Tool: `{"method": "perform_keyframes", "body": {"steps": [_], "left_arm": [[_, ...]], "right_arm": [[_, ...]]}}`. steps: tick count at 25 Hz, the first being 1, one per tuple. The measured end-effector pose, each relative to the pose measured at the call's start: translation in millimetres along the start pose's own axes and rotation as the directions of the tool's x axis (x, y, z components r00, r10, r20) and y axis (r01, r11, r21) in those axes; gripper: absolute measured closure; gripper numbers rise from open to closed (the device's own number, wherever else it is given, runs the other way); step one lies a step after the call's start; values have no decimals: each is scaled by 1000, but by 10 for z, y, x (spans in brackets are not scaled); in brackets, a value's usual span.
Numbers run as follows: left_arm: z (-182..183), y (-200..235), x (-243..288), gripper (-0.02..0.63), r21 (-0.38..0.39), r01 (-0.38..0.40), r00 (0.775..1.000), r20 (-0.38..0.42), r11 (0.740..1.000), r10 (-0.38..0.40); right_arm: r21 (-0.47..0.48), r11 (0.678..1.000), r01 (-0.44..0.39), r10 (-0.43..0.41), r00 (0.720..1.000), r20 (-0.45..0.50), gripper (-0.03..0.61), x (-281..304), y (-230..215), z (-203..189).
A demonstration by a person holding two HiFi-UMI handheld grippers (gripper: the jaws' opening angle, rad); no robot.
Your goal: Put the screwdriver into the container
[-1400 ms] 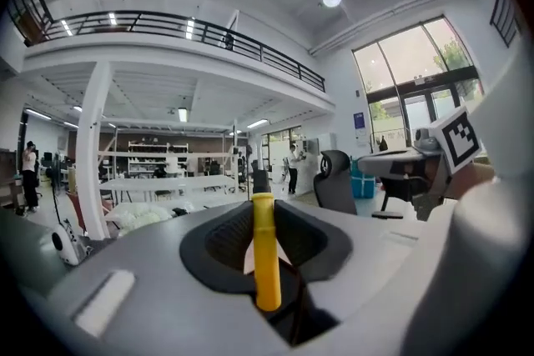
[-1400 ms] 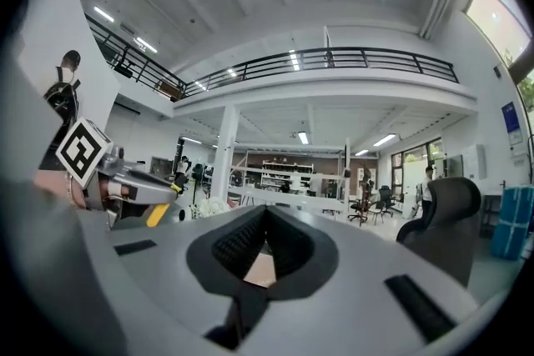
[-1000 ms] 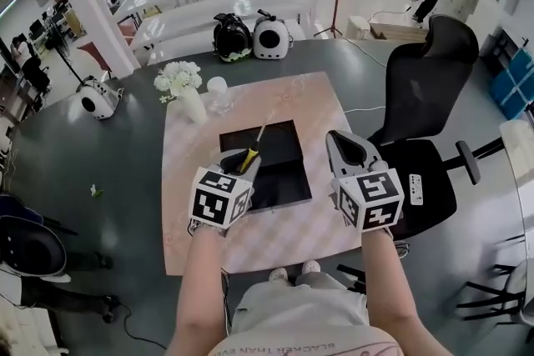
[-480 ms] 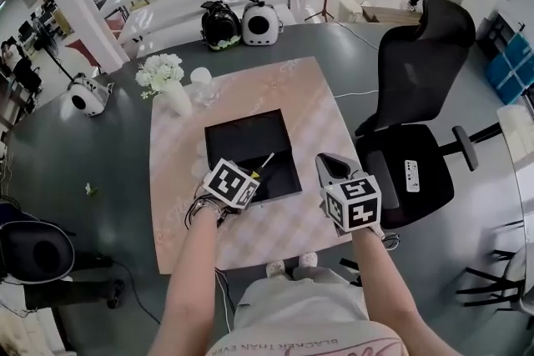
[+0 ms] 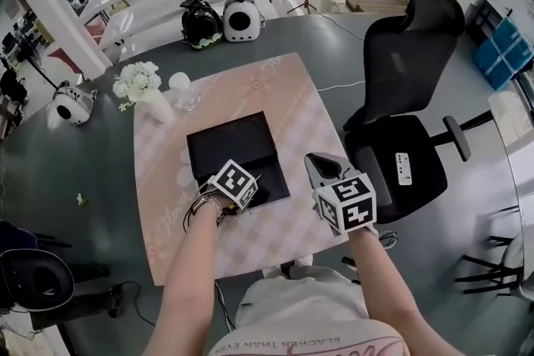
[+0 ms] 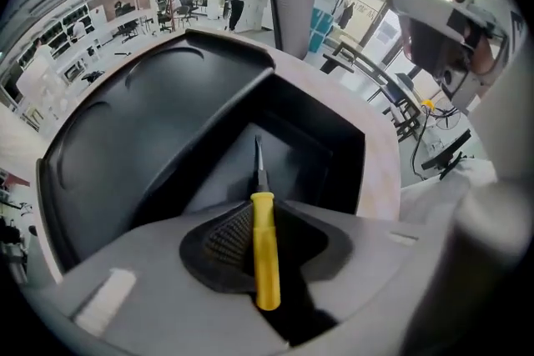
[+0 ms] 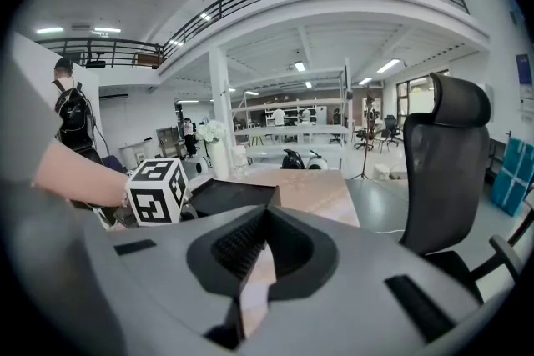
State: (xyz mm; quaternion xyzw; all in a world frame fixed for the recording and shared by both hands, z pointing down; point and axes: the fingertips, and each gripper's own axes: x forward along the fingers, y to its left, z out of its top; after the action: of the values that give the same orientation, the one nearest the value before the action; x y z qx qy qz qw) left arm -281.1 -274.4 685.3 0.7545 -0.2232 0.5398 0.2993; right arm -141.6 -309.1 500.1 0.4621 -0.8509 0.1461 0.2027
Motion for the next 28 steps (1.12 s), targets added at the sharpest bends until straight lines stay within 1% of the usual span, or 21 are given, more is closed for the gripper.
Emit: {"method": "perform_keyframes", "body": {"steps": [4, 7, 9, 11, 12, 13, 14, 17, 20, 23, 25, 26, 27, 28], "left_arm": [[-19, 29, 93, 523, 2, -9, 1000, -24, 1000, 9], [-12, -17, 82, 510, -24, 23, 1000, -19, 999, -23], [-9, -81, 64, 455, -42, 54, 998, -13, 998, -54], [2, -115, 50, 415, -55, 65, 998, -1, 996, -65], [12, -110, 40, 401, -61, 60, 998, 9, 996, -59], [24, -93, 22, 360, -66, 50, 999, 20, 997, -49], [37, -73, -9, 348, -70, 41, 999, 34, 997, -39], [91, -47, -168, 345, -88, 32, 996, 89, 996, -24], [164, -67, -396, 345, -98, 26, 987, 160, 995, -10], [258, -71, -706, 347, -108, 12, 964, 264, 994, 17], [320, -50, -955, 348, -125, 0, 934, 353, 992, 45], [356, -34, -1099, 353, -138, -8, 912, 405, 990, 64], [397, -16, -1259, 362, -155, -16, 884, 459, 988, 86], [438, 3, -1432, 375, -176, -22, 850, 515, 984, 111]], "right_arm": [[2, 1000, -8, 8, 1000, -9, 574, 20, -34, -51], [9, 1000, -10, 11, 1000, -6, 574, 8, -56, -38], [13, 1000, -15, 15, 1000, -1, 574, -1, -48, -4], [13, 1000, -20, 20, 1000, 3, 574, -5, -36, 26], [13, 1000, -23, 23, 1000, 5, 574, -7, -31, 36], [13, 1000, -26, 26, 1000, 8, 574, -6, -23, 43], [13, 1000, -29, 28, 1000, 10, 574, -5, -15, 48], [11, 999, -33, 33, 999, 19, 574, -13, 12, 70], [3, 999, -40, 40, 999, 33, 574, -37, 43, 127], [-9, 999, -46, 46, 997, 58, 574, -61, 77, 247], [-20, 999, -51, 52, 995, 80, 574, -78, 109, 365], [-29, 998, -54, 56, 994, 94, 574, -92, 128, 440], [-41, 998, -56, 60, 992, 110, 574, -115, 148, 526], [-56, 997, -56, 63, 990, 127, 574, -147, 166, 619]]}}
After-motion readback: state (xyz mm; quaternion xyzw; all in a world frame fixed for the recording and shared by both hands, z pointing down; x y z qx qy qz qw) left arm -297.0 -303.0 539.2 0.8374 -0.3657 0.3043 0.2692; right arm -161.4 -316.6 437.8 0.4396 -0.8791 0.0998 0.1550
